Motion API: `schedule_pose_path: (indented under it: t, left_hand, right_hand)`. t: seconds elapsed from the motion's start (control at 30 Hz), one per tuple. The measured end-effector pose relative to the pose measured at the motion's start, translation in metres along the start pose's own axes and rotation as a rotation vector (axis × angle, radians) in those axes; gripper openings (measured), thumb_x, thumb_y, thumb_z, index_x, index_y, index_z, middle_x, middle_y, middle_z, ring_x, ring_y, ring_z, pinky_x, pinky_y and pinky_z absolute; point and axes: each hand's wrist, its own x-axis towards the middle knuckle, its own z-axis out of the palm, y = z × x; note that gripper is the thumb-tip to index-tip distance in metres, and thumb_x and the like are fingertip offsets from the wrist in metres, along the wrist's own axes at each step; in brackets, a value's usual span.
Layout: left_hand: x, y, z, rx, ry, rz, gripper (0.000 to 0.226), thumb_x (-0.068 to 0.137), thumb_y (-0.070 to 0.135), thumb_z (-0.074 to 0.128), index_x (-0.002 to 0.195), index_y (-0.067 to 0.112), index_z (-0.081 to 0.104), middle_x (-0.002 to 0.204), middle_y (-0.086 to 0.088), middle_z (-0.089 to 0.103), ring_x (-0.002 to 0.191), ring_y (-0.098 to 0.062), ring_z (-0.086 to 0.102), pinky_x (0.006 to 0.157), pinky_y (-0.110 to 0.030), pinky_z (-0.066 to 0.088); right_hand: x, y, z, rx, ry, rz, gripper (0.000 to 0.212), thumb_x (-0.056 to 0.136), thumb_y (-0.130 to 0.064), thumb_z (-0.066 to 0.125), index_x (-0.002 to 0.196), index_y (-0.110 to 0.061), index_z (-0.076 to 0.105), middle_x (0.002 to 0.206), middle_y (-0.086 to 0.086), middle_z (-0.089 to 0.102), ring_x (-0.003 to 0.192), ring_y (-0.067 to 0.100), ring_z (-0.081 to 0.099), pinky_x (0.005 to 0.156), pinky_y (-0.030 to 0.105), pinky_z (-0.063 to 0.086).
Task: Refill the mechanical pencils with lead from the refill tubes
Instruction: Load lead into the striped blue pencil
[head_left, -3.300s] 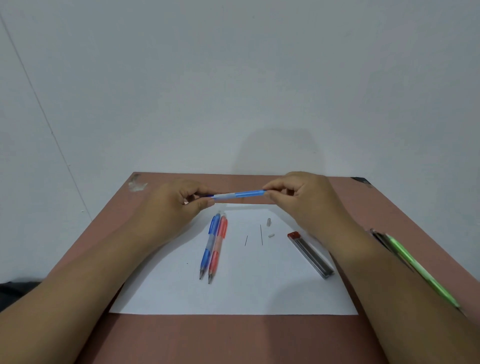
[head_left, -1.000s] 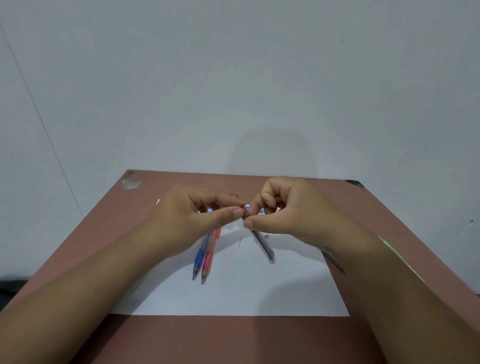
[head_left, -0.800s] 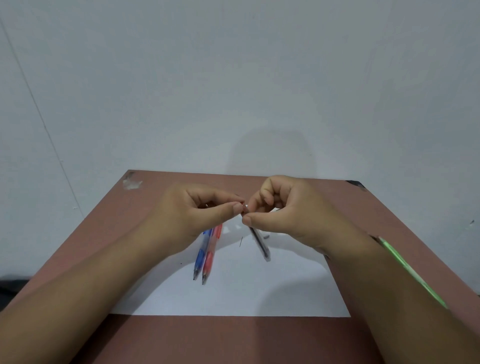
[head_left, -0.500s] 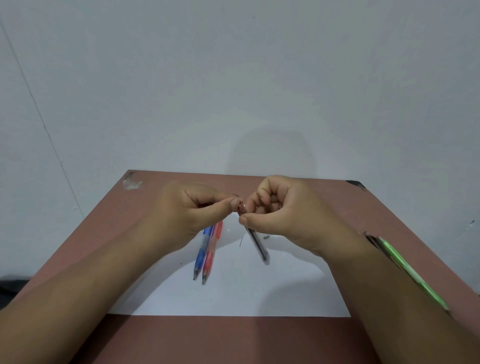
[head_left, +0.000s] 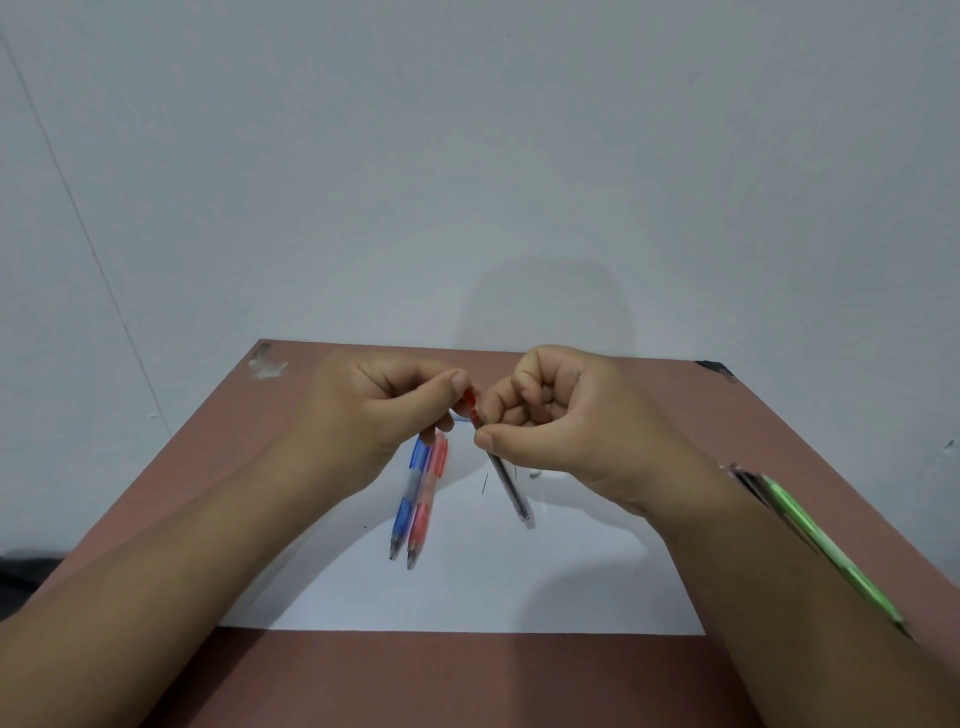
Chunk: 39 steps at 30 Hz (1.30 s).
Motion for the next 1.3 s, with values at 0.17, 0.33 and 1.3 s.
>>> schedule_pose_path:
  t: [0.17, 0.33, 1.3]
  left_hand:
    - [-0.002, 0.007, 0.006, -0.063, 0.025, -0.102, 0.019, 0.094, 0.011, 0.063, 0.083, 0.007, 0.077, 0.068, 0.004, 0.073, 0.06, -0.007, 0.062, 0.058, -0.02, 0.052]
    - [-0.004, 0.009, 0.005, -0.013, 0.037, -0.103, 0.02, 0.076, 0.036, 0.07, 0.085, 0.021, 0.08, 0.082, 0.0, 0.077, 0.07, -0.011, 0.068, 0.063, -0.022, 0.054]
    - [-0.004, 0.009, 0.015, -0.104, 0.089, -0.377, 0.013, 0.087, 0.01, 0.074, 0.098, 0.014, 0.078, 0.085, -0.004, 0.078, 0.079, -0.021, 0.076, 0.075, -0.028, 0.062]
  right_hand:
    - [0.001, 0.003, -0.001, 0.004, 0.015, -0.011, 0.045, 0.078, 0.005, 0.08, 0.071, -0.019, 0.043, 0.083, 0.006, 0.071, 0.072, 0.019, 0.058, 0.061, 0.027, 0.049]
    - [0.002, 0.006, -0.001, -0.011, 0.025, -0.031, 0.045, 0.078, 0.0, 0.083, 0.065, -0.031, 0.054, 0.086, 0.008, 0.074, 0.076, 0.021, 0.062, 0.069, 0.035, 0.052]
    - [0.015, 0.03, -0.009, -0.734, 0.416, -0.371, 0.039, 0.088, 0.01, 0.063, 0.102, -0.021, 0.081, 0.112, -0.007, 0.066, 0.103, 0.009, 0.061, 0.088, 0.002, 0.041]
